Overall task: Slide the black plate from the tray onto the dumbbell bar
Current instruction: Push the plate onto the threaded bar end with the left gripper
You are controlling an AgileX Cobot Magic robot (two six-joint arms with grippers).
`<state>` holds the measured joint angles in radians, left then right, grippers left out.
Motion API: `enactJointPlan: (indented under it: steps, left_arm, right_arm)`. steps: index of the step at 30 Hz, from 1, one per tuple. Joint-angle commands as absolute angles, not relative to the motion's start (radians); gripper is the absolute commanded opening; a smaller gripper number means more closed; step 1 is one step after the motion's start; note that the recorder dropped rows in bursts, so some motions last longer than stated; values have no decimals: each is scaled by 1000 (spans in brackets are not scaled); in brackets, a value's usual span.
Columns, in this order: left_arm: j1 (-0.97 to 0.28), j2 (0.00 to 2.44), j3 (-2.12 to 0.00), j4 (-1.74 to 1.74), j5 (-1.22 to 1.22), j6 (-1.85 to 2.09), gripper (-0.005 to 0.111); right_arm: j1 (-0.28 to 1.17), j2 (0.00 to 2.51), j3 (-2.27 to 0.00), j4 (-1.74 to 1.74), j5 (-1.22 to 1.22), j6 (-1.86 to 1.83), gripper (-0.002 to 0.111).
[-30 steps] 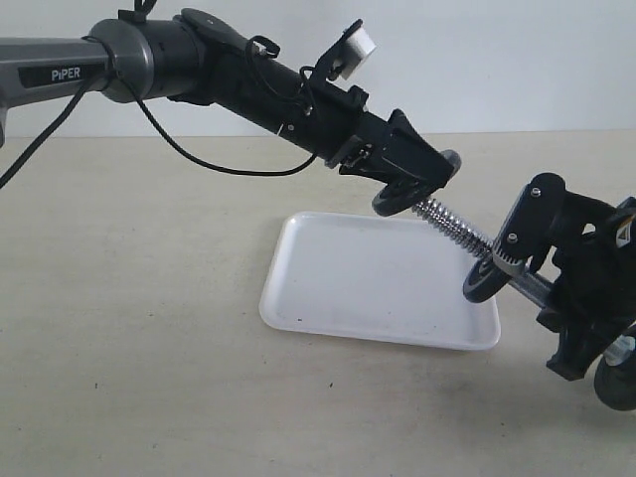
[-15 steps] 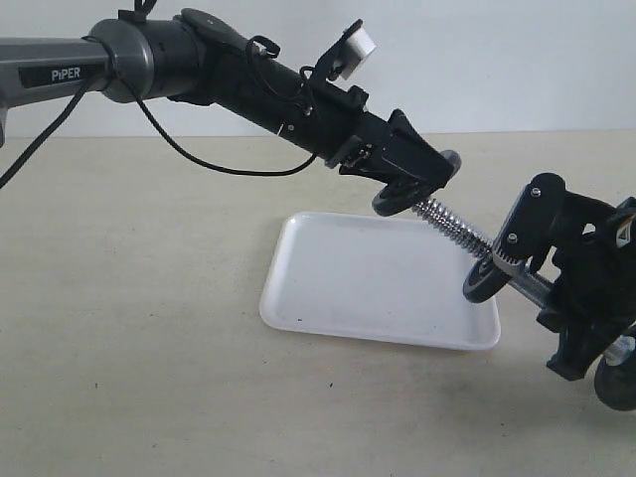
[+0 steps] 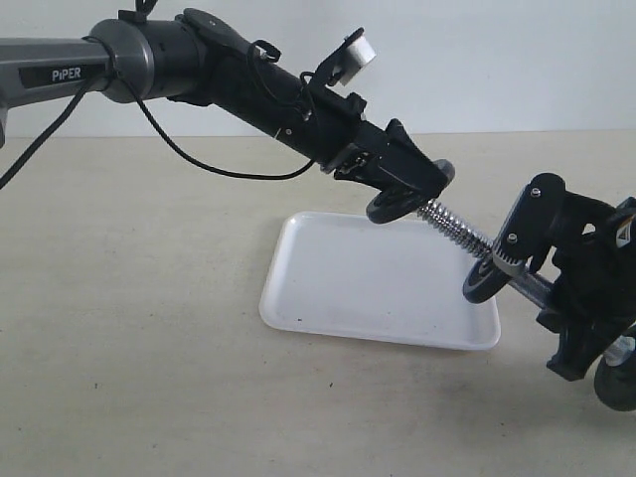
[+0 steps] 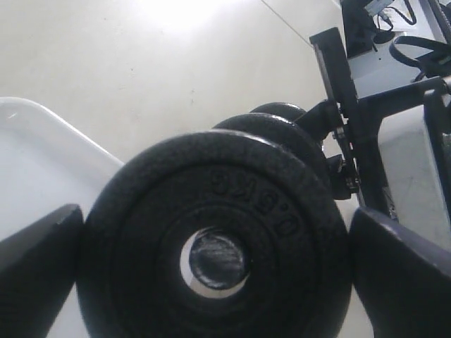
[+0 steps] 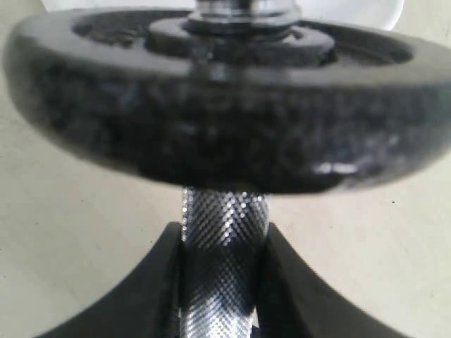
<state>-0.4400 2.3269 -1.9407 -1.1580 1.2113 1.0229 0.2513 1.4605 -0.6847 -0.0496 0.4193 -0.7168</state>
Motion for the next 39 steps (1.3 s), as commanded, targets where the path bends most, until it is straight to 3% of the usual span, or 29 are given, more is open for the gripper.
enactJointPlan:
  steps: [1, 39]
  left_arm:
    - [-440, 2310, -1948, -1214, 1221, 1009, 4]
    - [-440, 2310, -1948, -1301, 1221, 1018, 4]
  right_arm:
    - [252, 1407, -721, -62, -186, -721, 0]
    - [252, 1407, -803, -58, -208, -603, 0]
